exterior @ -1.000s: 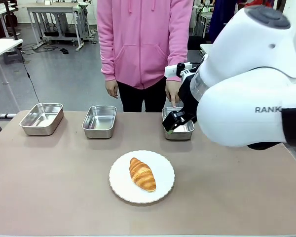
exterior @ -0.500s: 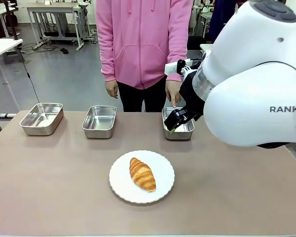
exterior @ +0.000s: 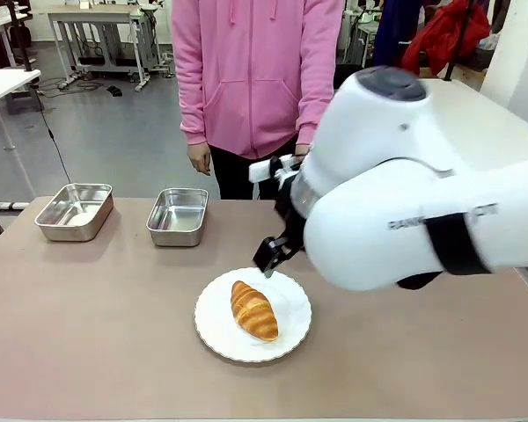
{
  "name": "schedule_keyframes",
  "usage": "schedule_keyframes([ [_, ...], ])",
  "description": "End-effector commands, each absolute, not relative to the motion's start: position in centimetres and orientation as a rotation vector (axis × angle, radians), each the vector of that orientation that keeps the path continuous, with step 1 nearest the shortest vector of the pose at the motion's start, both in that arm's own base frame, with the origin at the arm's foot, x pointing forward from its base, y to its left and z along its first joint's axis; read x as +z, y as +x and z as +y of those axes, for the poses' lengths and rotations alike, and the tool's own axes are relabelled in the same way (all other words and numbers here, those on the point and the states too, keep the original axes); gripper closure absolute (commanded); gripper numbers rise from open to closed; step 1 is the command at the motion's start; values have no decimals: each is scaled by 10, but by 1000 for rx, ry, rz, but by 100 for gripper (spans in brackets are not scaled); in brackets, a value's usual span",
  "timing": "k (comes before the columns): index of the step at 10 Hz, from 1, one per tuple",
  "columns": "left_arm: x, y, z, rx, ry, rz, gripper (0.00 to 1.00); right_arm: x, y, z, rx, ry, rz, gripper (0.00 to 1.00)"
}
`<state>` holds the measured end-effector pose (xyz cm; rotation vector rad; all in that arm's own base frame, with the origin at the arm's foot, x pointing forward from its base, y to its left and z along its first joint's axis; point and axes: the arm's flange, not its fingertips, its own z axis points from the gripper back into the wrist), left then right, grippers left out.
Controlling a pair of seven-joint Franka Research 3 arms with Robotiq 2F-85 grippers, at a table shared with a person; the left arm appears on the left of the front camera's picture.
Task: Place the bread in the container.
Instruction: Place the Butter Roll into the Airtight Container indicated by the human.
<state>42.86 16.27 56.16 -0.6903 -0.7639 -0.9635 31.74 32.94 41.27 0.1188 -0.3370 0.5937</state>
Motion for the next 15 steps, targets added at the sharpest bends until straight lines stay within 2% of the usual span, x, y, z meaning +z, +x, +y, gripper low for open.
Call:
schedule_keyframes([
  [1, 564, 427, 163, -975, -689, -774, 0, 404, 317, 361, 624, 135, -320, 0],
  [7, 564, 427, 163, -975, -689, -774, 0, 351, 311, 406, 698, 126, -285, 0],
  [15, 564, 427, 163, -975, -689, -774, 0, 297, 330, 407, 663, 24, -278, 0],
])
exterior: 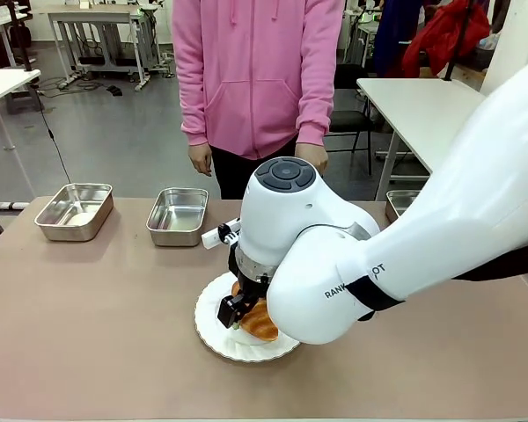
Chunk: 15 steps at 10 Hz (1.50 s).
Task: Place the bread in the container.
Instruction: Place the Butter Roll into the Airtight Container indicated by the human.
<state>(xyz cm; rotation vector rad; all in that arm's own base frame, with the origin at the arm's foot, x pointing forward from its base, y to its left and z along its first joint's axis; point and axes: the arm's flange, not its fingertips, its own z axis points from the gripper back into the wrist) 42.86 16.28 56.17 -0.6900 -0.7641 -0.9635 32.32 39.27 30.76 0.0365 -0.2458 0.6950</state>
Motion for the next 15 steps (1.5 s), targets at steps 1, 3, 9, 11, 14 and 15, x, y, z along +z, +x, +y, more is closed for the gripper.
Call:
schedule_keyframes([
  [1, 564, 427, 163, -975, -689, -774, 0, 293, 332, 405, 658, 33, -284, 0],
  [3, 564, 427, 163, -975, -689, -774, 0, 285, 337, 403, 650, 30, -280, 0],
  [9, 564, 427, 163, -975, -689, -774, 0, 278, 340, 403, 632, 23, -250, 40],
  [11, 564, 427, 163, -975, -689, -774, 0, 280, 343, 400, 641, -7, -188, 25],
  [14, 564, 427, 163, -975, -689, -774, 0, 290, 343, 396, 661, 43, -243, 25],
  [15, 564, 427, 163, -975, -689, -774, 0, 290, 343, 396, 661, 43, -243, 25],
])
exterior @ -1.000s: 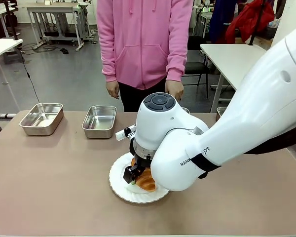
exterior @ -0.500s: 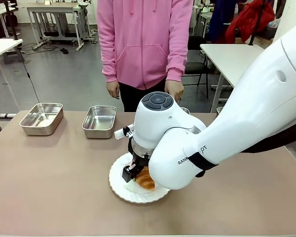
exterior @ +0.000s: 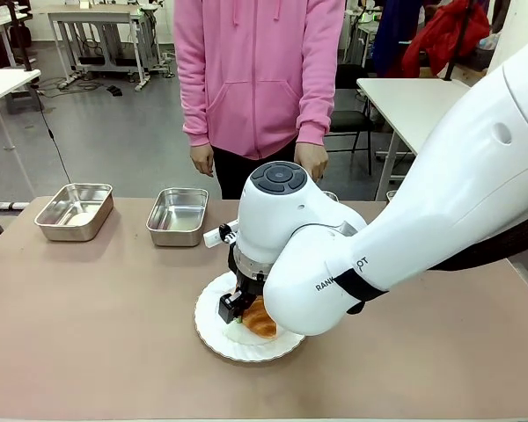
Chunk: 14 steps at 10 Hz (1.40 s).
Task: Place the bread in the container.
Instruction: Place the Butter Roll into the Airtight Container indicated by the human.
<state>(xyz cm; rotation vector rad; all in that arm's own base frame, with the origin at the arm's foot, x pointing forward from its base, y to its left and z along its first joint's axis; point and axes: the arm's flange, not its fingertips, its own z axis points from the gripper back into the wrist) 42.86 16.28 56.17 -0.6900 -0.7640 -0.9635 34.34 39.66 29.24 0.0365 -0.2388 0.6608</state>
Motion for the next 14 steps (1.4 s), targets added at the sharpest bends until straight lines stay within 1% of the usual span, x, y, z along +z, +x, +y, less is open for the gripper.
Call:
schedule_keyframes([
  [1, 564, 427, 163, -975, -689, -774, 0, 290, 343, 396, 661, 43, -243, 25],
  [2, 564, 427, 163, -975, -689, -774, 0, 292, 343, 397, 661, 36, -239, 28],
  [3, 564, 427, 163, -975, -689, -774, 0, 308, 356, 392, 638, 2, -244, 25],
  [5, 564, 427, 163, -975, -689, -774, 0, 348, 377, 381, 608, -2, -256, 25],
  [8, 564, 427, 163, -975, -689, -774, 0, 392, 415, 363, 567, -7, -271, 25],
  [11, 564, 427, 163, -975, -689, -774, 0, 418, 473, 332, 467, -52, -318, 25],
  [14, 564, 427, 163, -975, -689, -774, 0, 425, 531, 300, 350, -94, -371, 25],
])
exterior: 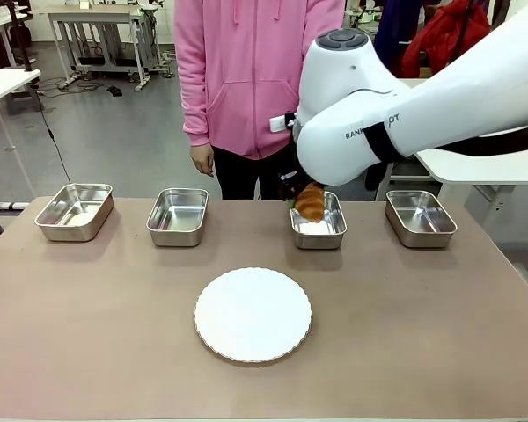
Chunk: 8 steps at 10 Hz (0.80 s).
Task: Place the bread in the container.
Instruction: Place the Butter Roll into the Airtight Container indicated by the human.
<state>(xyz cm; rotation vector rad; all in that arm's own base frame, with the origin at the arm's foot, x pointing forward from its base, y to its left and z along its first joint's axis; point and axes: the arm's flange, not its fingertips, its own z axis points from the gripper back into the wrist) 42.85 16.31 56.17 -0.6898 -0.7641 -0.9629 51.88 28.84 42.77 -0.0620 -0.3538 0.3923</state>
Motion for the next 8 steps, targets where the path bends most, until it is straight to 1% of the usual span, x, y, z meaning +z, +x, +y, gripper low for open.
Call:
schedule_keyframes([
  [1, 564, 427, 163, -975, -689, -774, 0, 421, 545, 293, 334, -94, -382, 25],
  [2, 564, 427, 163, -975, -689, -774, 0, 411, 562, 288, 324, -80, -372, 25],
  [4, 564, 427, 163, -975, -689, -774, 0, 389, 580, 282, 301, -78, -373, 25],
  [8, 564, 427, 163, -975, -689, -774, 0, 366, 585, 270, 285, -88, -371, 25],
])
